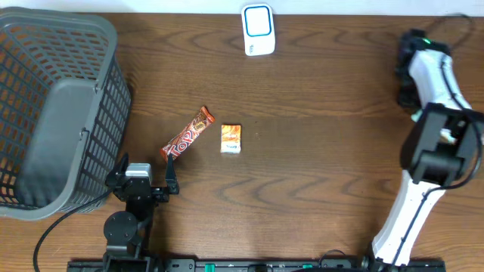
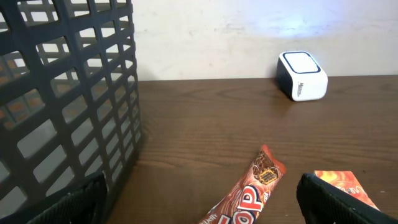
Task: Scan the item barcode
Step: 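Move the wipes pack to the right edge of the table and release, then reach the right gripper over the small orange box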
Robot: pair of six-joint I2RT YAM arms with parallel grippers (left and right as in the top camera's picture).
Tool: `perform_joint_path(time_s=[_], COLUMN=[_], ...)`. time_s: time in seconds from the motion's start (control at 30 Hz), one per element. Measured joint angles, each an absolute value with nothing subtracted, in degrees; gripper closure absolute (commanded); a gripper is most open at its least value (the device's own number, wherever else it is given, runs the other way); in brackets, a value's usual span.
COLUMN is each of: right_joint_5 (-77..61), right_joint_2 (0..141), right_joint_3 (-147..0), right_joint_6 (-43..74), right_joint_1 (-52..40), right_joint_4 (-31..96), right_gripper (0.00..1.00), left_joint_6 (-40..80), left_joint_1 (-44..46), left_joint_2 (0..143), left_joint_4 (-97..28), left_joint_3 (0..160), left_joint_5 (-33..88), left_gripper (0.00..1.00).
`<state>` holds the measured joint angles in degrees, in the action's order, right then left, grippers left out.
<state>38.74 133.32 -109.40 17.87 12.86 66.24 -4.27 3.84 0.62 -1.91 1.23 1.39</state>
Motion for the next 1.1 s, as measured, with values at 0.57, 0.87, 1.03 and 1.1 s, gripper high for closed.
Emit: perform_joint_path(time_s=[0.57, 0.87, 1.03, 1.1], right_joint_5=[35.1, 27.4, 10.9, 4.8], right_joint_2=[133.3, 133.2, 133.1, 133.1], right_joint_3=[-105.5, -116.0, -118.3, -118.3], right_joint_6=[18.7, 18.0, 13.4, 12.3], right_joint_1=[26.0, 15.7, 4.5, 0.2], right_joint_4=[63.5, 71.3, 72.2, 72.7], right_gripper=[0.01, 0.01, 0.01, 0.01], left_joint_6=[-4.3, -4.3, -4.3, -4.3], left_joint_1=[3.8, 3.8, 3.8, 3.8], left_joint_2=[0.6, 0.6, 0.6, 0.6], left_joint_4=[-1.9, -1.9, -1.9, -1.9], left_joint_3=[1.2, 1.2, 1.2, 1.2], left_joint_5=[1.4, 1.4, 1.4, 1.4], left_gripper=[0.02, 0.02, 0.02, 0.02])
